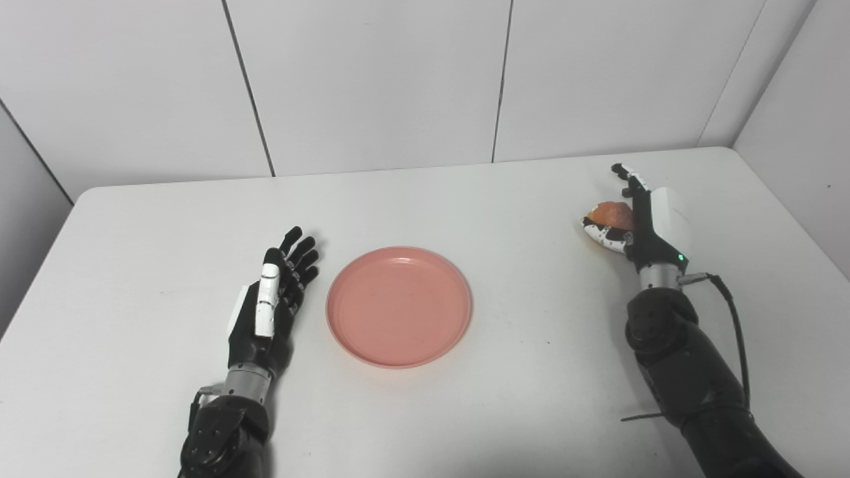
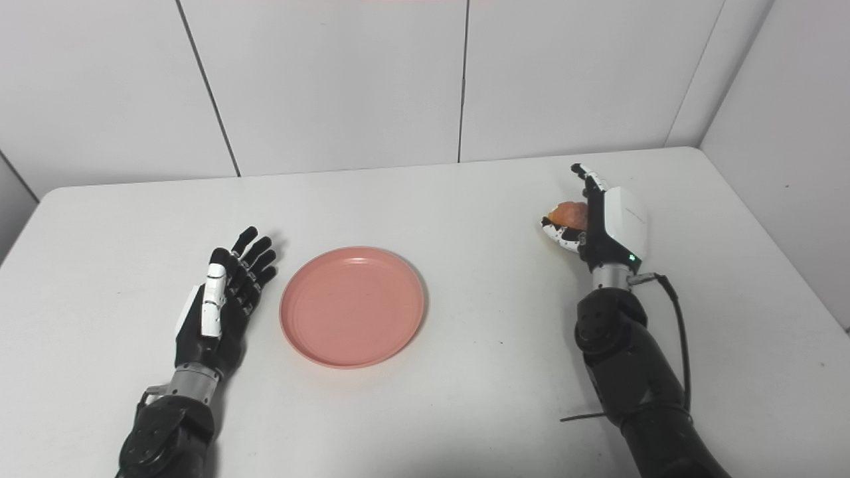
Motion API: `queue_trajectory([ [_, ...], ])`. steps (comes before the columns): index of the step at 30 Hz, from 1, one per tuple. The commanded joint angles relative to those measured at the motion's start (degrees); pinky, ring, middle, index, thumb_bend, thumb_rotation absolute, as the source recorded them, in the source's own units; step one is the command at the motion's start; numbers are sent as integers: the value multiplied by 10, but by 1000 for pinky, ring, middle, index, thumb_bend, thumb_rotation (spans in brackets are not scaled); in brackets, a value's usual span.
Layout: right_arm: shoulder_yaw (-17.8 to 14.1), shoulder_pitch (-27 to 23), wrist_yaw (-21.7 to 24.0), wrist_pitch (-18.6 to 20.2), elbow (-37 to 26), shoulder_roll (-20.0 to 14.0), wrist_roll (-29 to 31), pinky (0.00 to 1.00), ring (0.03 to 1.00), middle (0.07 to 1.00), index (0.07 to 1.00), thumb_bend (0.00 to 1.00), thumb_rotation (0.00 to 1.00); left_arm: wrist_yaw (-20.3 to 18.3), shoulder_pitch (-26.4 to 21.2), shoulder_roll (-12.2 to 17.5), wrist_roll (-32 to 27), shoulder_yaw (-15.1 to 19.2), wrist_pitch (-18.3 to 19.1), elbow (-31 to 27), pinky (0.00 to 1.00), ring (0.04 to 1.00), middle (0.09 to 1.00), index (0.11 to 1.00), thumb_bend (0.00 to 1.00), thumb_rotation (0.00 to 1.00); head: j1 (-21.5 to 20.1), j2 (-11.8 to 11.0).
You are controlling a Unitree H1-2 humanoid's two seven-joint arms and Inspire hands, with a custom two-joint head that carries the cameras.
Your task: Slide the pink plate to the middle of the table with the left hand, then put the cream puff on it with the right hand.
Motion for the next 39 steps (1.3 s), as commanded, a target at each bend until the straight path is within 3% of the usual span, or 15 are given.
queue_trajectory([
  [1,-7,-13,-4,27,-15,2,5,417,533,758,751,444,0,-3,22,4,-2,-1,4,10,946,932,926,914,610,1000,2,3],
  [3,-6,-13,-3,37,-19,2,2,413,480,731,736,463,0,-3,22,3,-4,0,5,10,944,929,923,911,606,1000,2,3],
  [4,-5,-12,-3,41,-20,2,1,340,481,542,726,487,0,-3,22,3,-4,0,6,10,946,931,924,913,604,1000,3,4],
  [5,-4,-12,-1,49,-24,2,-2,362,458,535,712,491,0,-2,22,3,-3,0,7,10,942,929,922,910,602,1000,3,4],
  [7,-2,-11,1,62,-29,2,-6,398,436,552,691,492,0,0,22,2,0,0,8,9,938,927,920,909,600,1000,4,4],
  [8,-1,-11,0,69,-31,2,-9,407,452,633,685,482,0,1,22,1,-1,0,9,7,938,927,920,909,596,1000,4,4],
  [10,0,-11,-1,81,-34,2,-12,414,462,676,661,474,0,1,22,0,-3,1,10,6,936,925,918,907,587,1000,6,4],
  [12,-1,-13,-6,89,-33,3,-15,350,476,601,590,475,0,2,23,-1,-2,1,11,5,934,923,915,905,581,999,6,5],
  [16,-1,-12,-15,98,-39,6,-19,315,448,544,510,492,0,4,24,-2,0,1,7,6,924,916,908,898,585,978,7,5],
  [31,-4,1,9,110,-104,6,-7,308,407,473,532,496,0,2,25,-3,2,-2,2,7,932,915,909,895,587,971,16,7],
  [33,-8,2,7,103,-113,9,-1,194,359,439,527,508,0,2,25,-4,1,-2,3,6,933,915,909,896,585,964,20,7],
  [39,-10,8,27,87,-163,20,25,124,404,492,478,514,0,8,25,-10,5,-1,-1,6,929,914,908,892,598,924,25,8],
])
